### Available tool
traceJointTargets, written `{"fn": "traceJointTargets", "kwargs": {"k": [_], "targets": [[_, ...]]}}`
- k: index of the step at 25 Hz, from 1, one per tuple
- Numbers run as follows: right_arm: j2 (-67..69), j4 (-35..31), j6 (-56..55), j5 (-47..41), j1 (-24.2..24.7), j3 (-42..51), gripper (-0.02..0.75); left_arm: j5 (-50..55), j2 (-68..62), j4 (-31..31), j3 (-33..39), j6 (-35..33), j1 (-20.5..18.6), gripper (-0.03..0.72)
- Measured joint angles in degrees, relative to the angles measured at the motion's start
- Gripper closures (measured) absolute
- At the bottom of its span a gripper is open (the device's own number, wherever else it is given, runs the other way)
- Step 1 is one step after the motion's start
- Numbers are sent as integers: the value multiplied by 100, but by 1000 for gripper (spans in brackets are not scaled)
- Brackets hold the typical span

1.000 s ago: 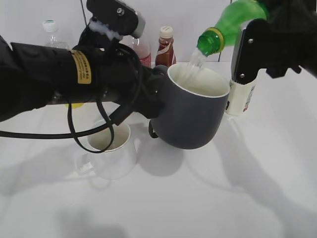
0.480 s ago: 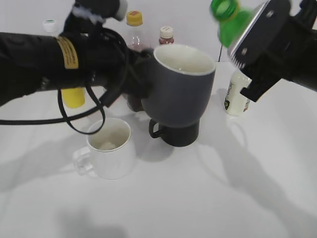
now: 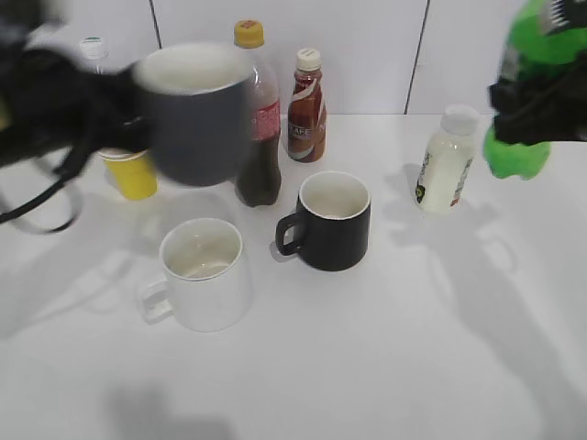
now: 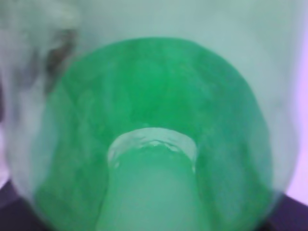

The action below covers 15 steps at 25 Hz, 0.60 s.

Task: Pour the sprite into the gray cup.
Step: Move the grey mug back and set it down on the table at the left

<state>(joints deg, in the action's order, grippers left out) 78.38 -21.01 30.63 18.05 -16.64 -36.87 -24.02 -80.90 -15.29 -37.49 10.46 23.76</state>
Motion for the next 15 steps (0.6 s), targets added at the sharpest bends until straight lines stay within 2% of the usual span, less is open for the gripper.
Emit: {"fn": "traceJointTargets", "kwargs": {"k": [4,8,11,15], "targets": [[49,1116,-1706,190,349,165,309,-905,-77,176,937,-84,-1318,626],[331,1596,-2457,514,375,416,309,-1682,-610,310,1188,-201,-2212,626],[514,1617,-2565,578,375,506,309,-2572,-1270,434,1195,-206,-2481,626],[534,1629,-2596,660,375,534,309,-3544,-2296,610,1195,-208,-2508,626]]}}
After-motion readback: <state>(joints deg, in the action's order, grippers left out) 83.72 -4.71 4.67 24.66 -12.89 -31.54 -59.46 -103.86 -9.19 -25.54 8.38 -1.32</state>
